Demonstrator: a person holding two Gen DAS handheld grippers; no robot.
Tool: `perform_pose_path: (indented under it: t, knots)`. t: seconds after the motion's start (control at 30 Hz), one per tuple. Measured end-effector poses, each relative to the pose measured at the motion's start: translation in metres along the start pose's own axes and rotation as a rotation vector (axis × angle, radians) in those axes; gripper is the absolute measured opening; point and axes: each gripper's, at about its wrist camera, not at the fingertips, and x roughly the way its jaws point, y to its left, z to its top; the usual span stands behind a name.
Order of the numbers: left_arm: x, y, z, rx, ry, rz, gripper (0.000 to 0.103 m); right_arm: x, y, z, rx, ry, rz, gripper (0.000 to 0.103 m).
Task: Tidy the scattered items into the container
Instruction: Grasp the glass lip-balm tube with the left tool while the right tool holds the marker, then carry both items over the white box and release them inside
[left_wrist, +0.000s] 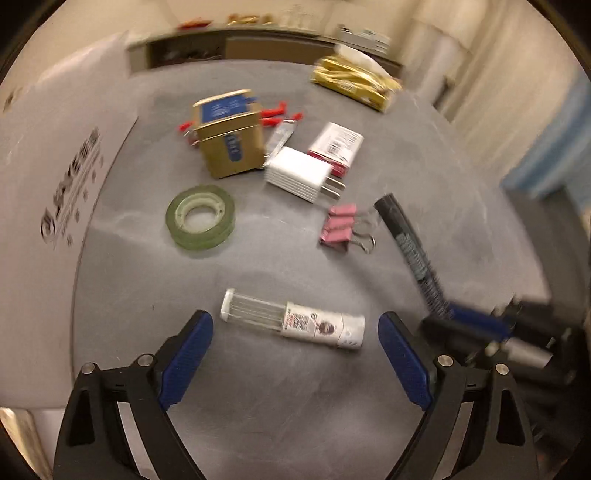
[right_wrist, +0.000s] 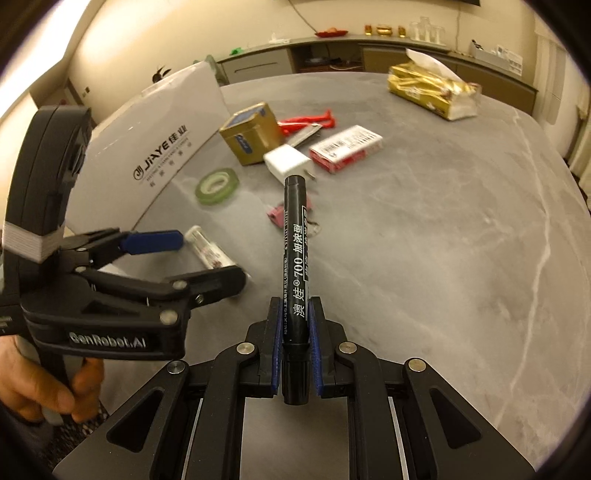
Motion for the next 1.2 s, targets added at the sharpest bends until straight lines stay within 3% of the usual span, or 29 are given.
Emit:
perform_pose_path:
  t: [0.07, 0.3, 0.53, 0.87, 1.2]
  knots:
    - [-0.001, -0.008, -0.005, 0.058, -0.018, 0.011, 0.080, -0.003, -0.006, -0.005, 0.018, -0.005, 0.002, 0.014]
    - [-0.020, -0.023, -0.007, 0.105, -0.094, 0.037, 0.079, -0.009, -0.013, -0.008, 0.049, -0.022, 0.027, 0.014]
    - [-0.061, -0.013, -0.003, 0.057, -0.149, 0.087, 0.079, -0.021, 0.006, 0.005, 0.015, -0.049, 0.067, 0.014]
    - [-0.116, 0.038, -0.014, -0.037, -0.196, 0.130, 0.079, -0.030, 0.077, 0.036, -0.106, -0.064, 0.101, 0.014]
    - [-0.158, 0.090, -0.016, -0.111, -0.249, 0.109, 0.079, -0.032, 0.153, 0.070, -0.202, -0.063, 0.134, 0.014]
